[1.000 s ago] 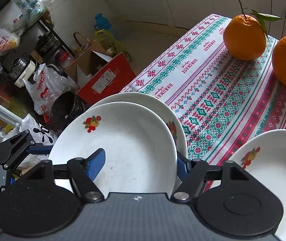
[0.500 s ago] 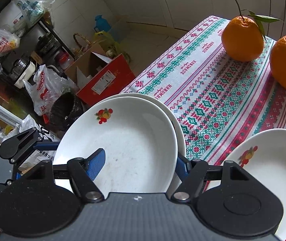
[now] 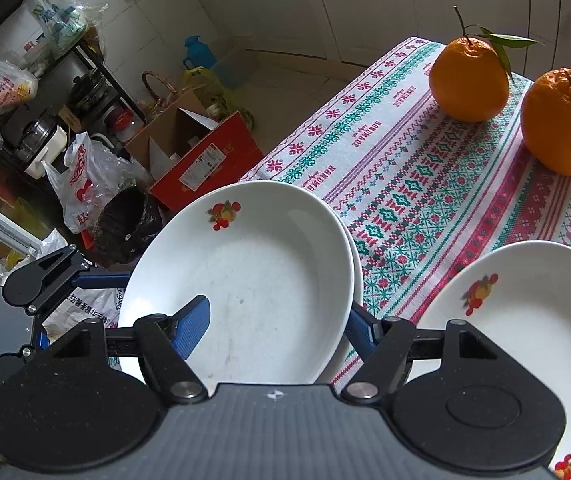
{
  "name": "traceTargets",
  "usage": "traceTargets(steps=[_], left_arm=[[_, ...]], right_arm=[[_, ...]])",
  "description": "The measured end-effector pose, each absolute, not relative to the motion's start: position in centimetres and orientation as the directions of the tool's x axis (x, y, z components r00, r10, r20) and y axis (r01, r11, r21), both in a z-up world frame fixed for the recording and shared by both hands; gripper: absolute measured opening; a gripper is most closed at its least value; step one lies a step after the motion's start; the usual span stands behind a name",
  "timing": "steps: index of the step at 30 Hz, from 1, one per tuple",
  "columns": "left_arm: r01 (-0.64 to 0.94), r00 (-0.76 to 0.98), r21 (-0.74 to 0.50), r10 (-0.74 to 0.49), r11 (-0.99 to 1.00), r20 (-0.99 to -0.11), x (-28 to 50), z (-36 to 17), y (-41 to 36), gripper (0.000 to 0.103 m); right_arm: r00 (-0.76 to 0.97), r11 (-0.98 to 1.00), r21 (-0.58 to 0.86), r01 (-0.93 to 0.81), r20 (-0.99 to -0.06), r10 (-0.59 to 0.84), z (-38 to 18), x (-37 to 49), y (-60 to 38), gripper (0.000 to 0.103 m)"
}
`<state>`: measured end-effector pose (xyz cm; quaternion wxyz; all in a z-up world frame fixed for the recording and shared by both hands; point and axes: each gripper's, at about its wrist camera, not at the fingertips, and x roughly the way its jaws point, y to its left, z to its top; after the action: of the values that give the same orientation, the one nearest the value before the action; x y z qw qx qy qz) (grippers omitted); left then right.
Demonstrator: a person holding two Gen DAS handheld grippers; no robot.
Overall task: Organize plates and bowls
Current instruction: 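Lower the held plate onto the placed plate and open the right gripper, then withdraw the right gripper from the stacked plates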
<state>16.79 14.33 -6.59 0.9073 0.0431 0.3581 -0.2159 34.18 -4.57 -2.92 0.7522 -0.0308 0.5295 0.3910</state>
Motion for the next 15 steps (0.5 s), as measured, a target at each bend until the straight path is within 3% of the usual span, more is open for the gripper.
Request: traceTargets(steps=[15], left_arm=[[0.42, 0.671, -0.071, -0.362, 0.905, -0.647, 16.3, -5.9, 14.3, 0.101]], right_arm=[[0.166, 0.712, 0.309, -0.63, -0.842, 0.513, -3.0, 32.4, -5.3, 0.079]])
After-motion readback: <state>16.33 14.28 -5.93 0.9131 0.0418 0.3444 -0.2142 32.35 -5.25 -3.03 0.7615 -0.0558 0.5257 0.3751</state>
